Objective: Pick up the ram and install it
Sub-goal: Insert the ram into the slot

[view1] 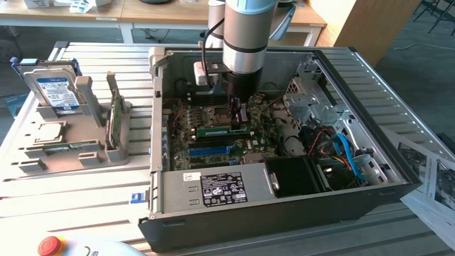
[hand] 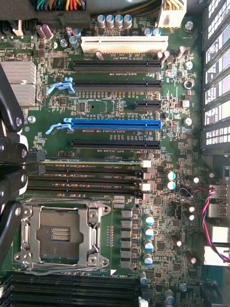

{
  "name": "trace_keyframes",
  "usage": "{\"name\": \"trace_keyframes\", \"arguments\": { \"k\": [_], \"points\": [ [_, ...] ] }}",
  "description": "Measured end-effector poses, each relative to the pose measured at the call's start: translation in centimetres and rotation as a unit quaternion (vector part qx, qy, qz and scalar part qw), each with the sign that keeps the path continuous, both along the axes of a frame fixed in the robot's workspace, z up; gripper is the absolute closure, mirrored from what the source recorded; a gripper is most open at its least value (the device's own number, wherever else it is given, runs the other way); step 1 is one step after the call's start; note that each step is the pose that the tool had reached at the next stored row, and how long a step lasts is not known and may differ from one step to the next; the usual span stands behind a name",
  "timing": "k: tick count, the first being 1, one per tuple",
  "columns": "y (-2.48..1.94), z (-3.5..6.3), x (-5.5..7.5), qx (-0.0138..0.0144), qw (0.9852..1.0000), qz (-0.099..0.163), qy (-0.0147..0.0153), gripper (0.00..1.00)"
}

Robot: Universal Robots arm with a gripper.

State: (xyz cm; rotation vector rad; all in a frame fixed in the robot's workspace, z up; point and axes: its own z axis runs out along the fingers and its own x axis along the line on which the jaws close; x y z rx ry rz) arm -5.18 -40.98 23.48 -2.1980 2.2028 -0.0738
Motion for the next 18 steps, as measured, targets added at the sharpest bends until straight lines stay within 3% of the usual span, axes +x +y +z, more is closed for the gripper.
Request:
{"name": "trace_keyframes", "arguments": {
  "k": [18],
  "points": [
    [0.0, 0.0, 0.0, 0.0, 1.0, -0.006, 0.0, 0.89]
  ]
}}
